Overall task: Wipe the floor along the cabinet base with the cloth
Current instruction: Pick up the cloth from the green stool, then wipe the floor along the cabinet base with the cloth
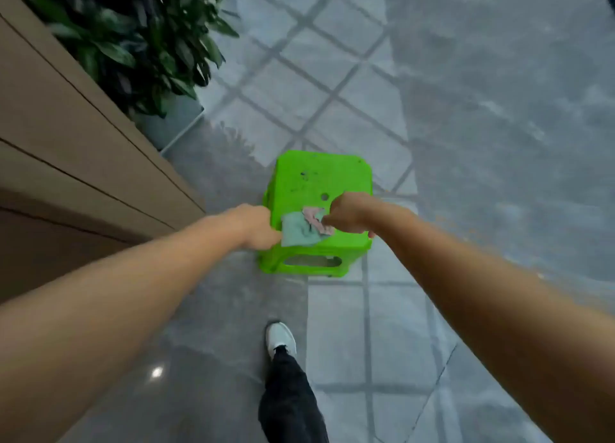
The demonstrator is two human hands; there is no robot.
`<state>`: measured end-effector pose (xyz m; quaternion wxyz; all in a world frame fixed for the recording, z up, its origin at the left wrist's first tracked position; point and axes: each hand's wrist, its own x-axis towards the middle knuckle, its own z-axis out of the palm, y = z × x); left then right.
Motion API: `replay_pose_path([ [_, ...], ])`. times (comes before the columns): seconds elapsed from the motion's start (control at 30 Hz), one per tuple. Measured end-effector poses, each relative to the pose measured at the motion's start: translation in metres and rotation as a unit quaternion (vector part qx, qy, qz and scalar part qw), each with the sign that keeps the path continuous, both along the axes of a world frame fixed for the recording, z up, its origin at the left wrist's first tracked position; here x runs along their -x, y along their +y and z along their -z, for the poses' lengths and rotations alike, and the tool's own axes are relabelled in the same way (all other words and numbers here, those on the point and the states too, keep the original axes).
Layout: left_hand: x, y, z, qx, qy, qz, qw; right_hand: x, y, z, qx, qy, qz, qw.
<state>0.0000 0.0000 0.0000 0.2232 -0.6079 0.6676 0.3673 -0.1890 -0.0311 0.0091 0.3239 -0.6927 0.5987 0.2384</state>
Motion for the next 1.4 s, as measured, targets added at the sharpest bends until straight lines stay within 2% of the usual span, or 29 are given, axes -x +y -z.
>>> replay_pose_path([
  [0.2, 0.024, 0.009, 0.158, 0.067, 0.071, -0.150, 0.984, 0.000, 0.014, 0.166, 0.039, -0.061, 0.128, 0.989],
  [0.27, 0.031, 0.003, 0.200, 0.116, 0.100, -0.200, 0.968, -0.002, 0.020, 0.206, 0.122, -0.063, 0.159, 0.978],
  [0.37, 0.036, -0.009, 0.239, 0.208, 0.143, -0.286, 0.924, -0.014, 0.029, 0.241, 0.263, -0.118, 0.246, 0.925],
  [0.47, 0.025, -0.012, 0.251, 0.254, 0.187, -0.324, 0.892, -0.033, 0.037, 0.247, 0.285, -0.230, 0.371, 0.854],
  [0.57, -0.001, 0.003, 0.248, 0.176, 0.274, -0.420, 0.847, -0.049, 0.048, 0.239, 0.170, -0.343, 0.494, 0.781],
  [0.67, -0.051, 0.041, 0.234, 0.014, 0.386, -0.556, 0.736, -0.074, 0.074, 0.230, 0.002, -0.407, 0.557, 0.724],
  [0.7, -0.070, 0.056, 0.231, -0.025, 0.402, -0.578, 0.710, -0.084, 0.086, 0.228, -0.035, -0.415, 0.567, 0.711],
  [0.77, -0.110, 0.090, 0.220, -0.058, 0.403, -0.607, 0.682, -0.112, 0.115, 0.224, -0.094, -0.437, 0.601, 0.663],
  [0.87, -0.160, 0.135, 0.203, -0.087, 0.408, -0.646, 0.640, -0.154, 0.159, 0.223, -0.168, -0.472, 0.657, 0.563],
  [0.93, -0.188, 0.160, 0.194, -0.130, 0.418, -0.648, 0.623, -0.181, 0.184, 0.222, -0.231, -0.502, 0.683, 0.478],
  [1.0, -0.208, 0.179, 0.196, -0.187, 0.431, -0.638, 0.610, -0.204, 0.205, 0.227, -0.302, -0.555, 0.676, 0.379],
  [1.07, -0.221, 0.196, 0.211, -0.225, 0.435, -0.644, 0.588, -0.222, 0.221, 0.241, -0.334, -0.586, 0.666, 0.317],
  [1.13, -0.229, 0.207, 0.241, -0.234, 0.427, -0.667, 0.564, -0.234, 0.229, 0.266, -0.331, -0.575, 0.682, 0.309],
  [1.23, -0.232, 0.219, 0.303, -0.238, 0.407, -0.708, 0.525, -0.241, 0.227, 0.320, -0.310, -0.516, 0.725, 0.336],
  [1.3, -0.227, 0.222, 0.349, -0.244, 0.386, -0.728, 0.511, -0.238, 0.222, 0.363, -0.287, -0.486, 0.734, 0.379],
  [1.4, -0.208, 0.215, 0.425, -0.234, 0.375, -0.752, 0.488, -0.233, 0.196, 0.431, -0.245, -0.448, 0.712, 0.482],
])
